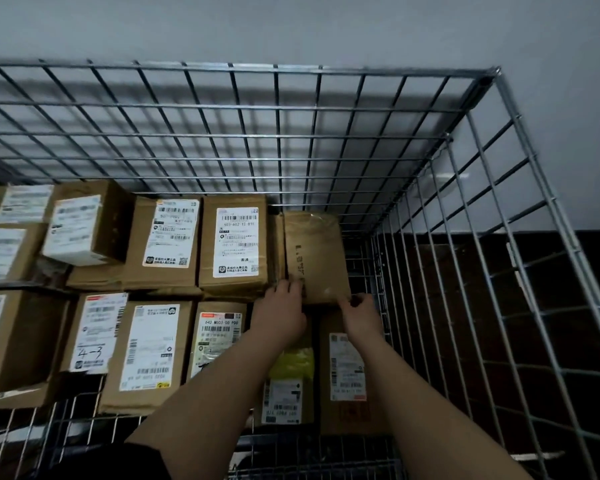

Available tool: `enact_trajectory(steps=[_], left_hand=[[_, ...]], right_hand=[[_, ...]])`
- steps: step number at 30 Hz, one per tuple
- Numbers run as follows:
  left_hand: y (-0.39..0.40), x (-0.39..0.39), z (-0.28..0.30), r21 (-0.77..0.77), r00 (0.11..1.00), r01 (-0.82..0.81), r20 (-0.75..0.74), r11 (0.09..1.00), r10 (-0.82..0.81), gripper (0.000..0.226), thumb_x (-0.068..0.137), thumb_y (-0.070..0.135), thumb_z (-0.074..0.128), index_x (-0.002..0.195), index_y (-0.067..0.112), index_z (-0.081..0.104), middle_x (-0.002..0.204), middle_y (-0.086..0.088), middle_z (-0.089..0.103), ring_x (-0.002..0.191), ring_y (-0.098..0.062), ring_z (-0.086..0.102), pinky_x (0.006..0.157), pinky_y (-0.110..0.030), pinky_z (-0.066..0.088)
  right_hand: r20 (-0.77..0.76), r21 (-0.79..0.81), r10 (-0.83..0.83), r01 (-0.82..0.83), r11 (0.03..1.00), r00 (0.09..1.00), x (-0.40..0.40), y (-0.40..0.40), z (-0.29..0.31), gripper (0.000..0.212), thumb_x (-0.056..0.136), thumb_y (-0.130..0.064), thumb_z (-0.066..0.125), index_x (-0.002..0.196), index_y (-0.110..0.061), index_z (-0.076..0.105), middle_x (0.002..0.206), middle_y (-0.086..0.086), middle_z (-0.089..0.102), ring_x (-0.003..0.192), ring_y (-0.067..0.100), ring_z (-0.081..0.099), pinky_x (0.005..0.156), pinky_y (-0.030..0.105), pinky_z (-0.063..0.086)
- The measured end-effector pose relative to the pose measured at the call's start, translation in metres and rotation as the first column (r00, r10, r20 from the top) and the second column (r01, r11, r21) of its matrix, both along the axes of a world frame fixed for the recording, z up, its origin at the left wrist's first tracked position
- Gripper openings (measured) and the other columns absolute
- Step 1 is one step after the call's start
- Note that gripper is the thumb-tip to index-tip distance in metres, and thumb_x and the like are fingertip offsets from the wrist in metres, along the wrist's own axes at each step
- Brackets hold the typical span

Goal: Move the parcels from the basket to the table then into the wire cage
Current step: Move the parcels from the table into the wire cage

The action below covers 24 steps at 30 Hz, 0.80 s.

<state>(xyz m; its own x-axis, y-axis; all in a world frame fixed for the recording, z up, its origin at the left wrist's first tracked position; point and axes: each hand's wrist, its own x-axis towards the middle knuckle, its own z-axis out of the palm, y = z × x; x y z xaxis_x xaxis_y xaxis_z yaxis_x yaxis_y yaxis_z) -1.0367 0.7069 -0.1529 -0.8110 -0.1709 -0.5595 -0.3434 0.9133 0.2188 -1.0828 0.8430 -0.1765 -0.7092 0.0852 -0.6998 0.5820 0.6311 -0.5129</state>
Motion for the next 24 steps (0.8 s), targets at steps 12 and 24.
enact_trajectory(steps=[12, 24], left_hand=[[-0.051, 0.043, 0.271, -0.207, 0.986, -0.048, -0.166, 0.977, 0.013, 0.039, 0.093, 0.031, 0.049, 0.127, 0.012, 0.044, 0.128, -0.010, 0.052, 0.117, -0.030, 0.053, 0.091, -0.038, 0.042], [-0.089, 0.171, 0.499, -0.318, 0.866, -0.346, -0.471, 0.883, 0.169, 0.037, 0.092, 0.036, 0.047, 0.121, 0.012, 0.045, 0.119, -0.013, 0.059, 0.108, -0.031, 0.058, 0.082, -0.035, 0.044]], right_hand=[[-0.323, 0.612, 0.799, -0.532, 0.585, 0.507, 0.030, -0.039, 0.294, 0.044, 0.096, -0.032, 0.049, 0.135, -0.014, 0.040, 0.133, 0.007, 0.049, 0.121, 0.024, 0.046, 0.092, 0.034, 0.046], [-0.522, 0.621, 0.819, -0.553, 0.555, 0.237, 0.124, -0.090, 0.519, 0.035, 0.091, -0.026, 0.055, 0.122, -0.011, 0.050, 0.124, 0.010, 0.054, 0.117, 0.028, 0.049, 0.091, 0.038, 0.044]])
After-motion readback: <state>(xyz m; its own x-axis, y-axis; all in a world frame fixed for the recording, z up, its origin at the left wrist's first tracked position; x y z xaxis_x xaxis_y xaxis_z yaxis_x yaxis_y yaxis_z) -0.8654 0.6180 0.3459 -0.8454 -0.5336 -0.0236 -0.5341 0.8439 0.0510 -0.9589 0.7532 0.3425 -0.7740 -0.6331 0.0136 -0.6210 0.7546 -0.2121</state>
